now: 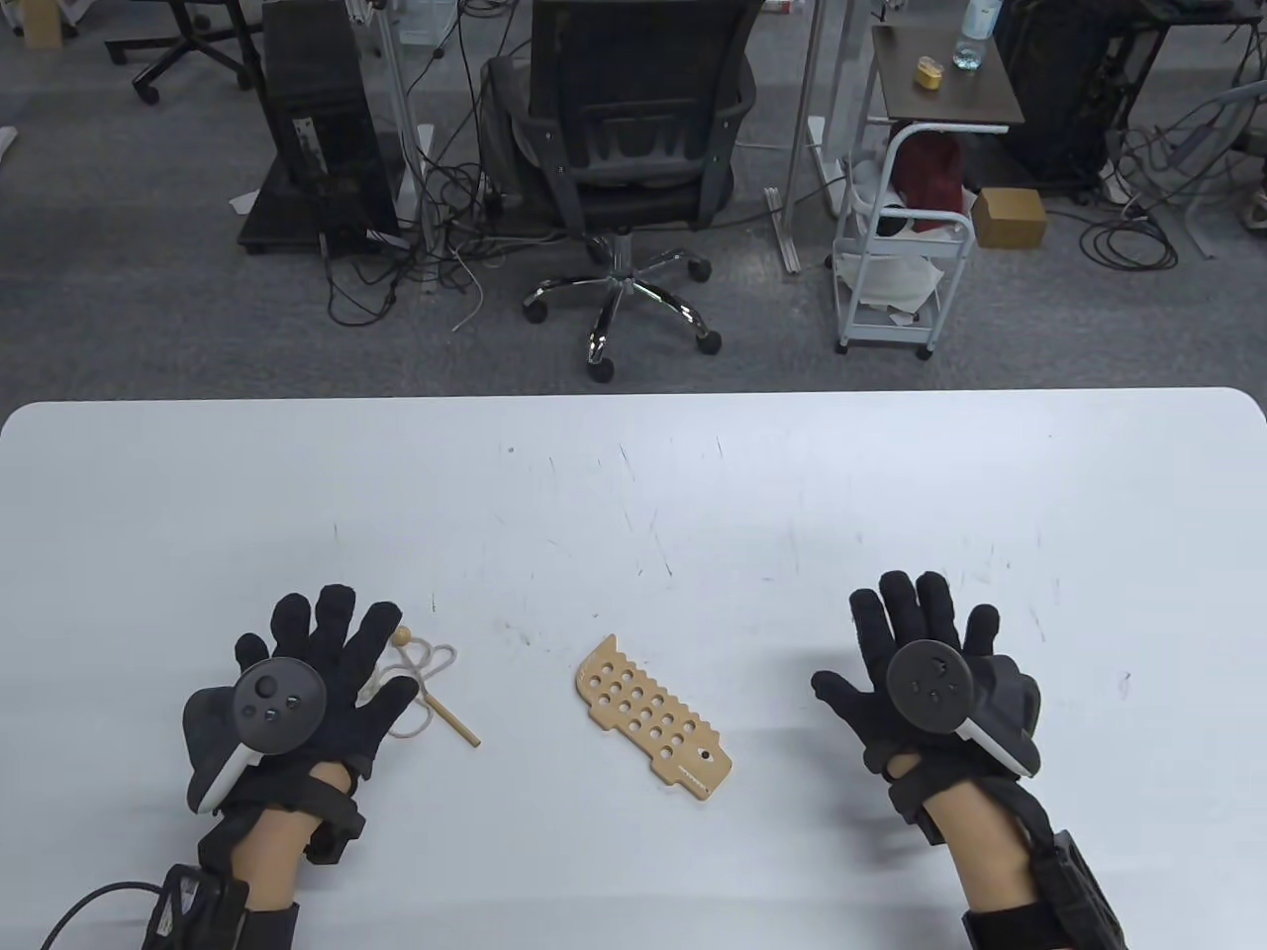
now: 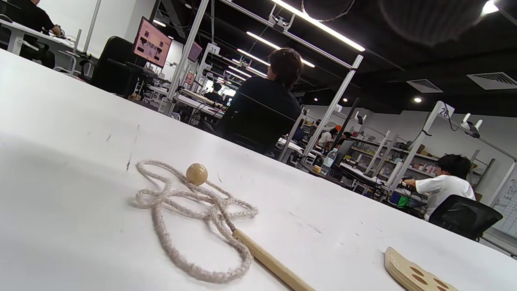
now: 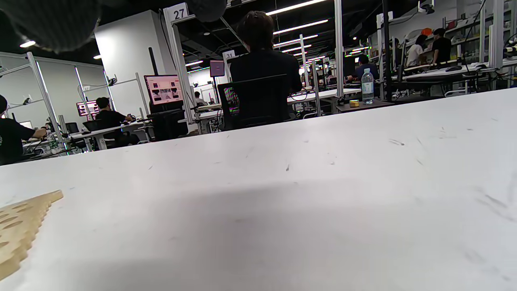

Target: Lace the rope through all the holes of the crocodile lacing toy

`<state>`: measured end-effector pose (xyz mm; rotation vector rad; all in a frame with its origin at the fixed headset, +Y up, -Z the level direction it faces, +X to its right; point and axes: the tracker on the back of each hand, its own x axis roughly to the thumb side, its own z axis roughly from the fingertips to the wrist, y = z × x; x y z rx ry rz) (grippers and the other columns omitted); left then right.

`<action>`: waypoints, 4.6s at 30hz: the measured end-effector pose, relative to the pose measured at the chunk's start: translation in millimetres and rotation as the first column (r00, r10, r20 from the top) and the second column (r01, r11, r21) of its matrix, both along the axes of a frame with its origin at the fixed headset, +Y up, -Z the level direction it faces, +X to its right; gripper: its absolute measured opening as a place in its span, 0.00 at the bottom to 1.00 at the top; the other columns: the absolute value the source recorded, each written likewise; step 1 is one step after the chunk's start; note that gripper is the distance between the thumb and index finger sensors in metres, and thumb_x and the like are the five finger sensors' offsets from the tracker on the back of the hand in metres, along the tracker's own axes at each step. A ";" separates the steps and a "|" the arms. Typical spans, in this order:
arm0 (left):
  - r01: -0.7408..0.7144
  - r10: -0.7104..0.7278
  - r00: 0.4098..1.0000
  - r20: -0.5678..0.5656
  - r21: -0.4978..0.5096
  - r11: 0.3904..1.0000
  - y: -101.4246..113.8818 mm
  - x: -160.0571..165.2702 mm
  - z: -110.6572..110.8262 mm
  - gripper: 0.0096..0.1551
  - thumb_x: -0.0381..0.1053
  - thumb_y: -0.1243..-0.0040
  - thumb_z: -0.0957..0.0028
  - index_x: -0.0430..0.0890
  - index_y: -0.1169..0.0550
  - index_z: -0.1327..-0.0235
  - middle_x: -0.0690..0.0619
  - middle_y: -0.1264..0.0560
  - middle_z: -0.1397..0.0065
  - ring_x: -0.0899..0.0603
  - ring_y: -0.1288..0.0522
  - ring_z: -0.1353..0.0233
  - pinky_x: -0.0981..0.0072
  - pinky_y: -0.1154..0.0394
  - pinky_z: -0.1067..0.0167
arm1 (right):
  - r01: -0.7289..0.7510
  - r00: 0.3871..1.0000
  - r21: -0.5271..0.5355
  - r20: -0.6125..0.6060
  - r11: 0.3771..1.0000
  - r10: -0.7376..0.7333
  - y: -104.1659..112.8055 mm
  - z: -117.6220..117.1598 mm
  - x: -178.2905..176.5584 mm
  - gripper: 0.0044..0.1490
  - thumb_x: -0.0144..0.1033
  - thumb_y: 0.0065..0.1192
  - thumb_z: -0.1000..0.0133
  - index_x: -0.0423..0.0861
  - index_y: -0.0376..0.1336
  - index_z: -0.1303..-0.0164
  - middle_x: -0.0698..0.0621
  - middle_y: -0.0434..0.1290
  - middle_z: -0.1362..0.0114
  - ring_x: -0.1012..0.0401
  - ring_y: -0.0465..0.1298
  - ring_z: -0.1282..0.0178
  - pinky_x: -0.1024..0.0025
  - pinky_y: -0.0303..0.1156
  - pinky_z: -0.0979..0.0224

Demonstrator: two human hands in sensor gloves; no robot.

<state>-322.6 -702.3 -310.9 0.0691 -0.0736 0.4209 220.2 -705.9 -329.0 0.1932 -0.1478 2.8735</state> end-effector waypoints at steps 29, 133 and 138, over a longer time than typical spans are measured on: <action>-0.008 0.009 1.000 0.015 -0.034 0.999 -2.5 4.6 -1.2 0.44 0.75 0.45 0.57 0.75 0.42 0.24 0.61 0.56 0.13 0.37 0.63 0.14 0.31 0.68 0.26 | -0.043 0.936 -0.111 -0.352 0.993 0.001 7.3 -7.7 -96.1 0.58 0.68 0.69 0.55 0.39 0.56 0.25 0.37 0.62 0.20 0.36 0.59 0.22 0.32 0.46 0.24; -0.048 0.049 0.998 0.034 -0.047 0.998 -6.4 0.3 -2.2 0.45 0.75 0.45 0.58 0.74 0.42 0.24 0.60 0.57 0.13 0.37 0.63 0.14 0.31 0.68 0.26 | 0.404 0.871 -0.090 -0.265 0.910 -0.413 5.1 4.0 -86.4 0.31 0.40 0.74 0.53 0.49 0.66 0.39 0.53 0.81 0.46 0.54 0.87 0.54 0.47 0.71 0.36; -0.052 0.053 0.998 0.029 -0.049 0.997 -6.7 -0.5 -2.2 0.45 0.75 0.45 0.58 0.74 0.42 0.24 0.60 0.57 0.13 0.36 0.63 0.14 0.31 0.68 0.26 | 0.484 0.840 -0.048 -0.256 0.874 -0.479 20.0 8.8 -67.3 0.30 0.40 0.74 0.52 0.49 0.66 0.39 0.52 0.81 0.46 0.53 0.87 0.53 0.47 0.71 0.36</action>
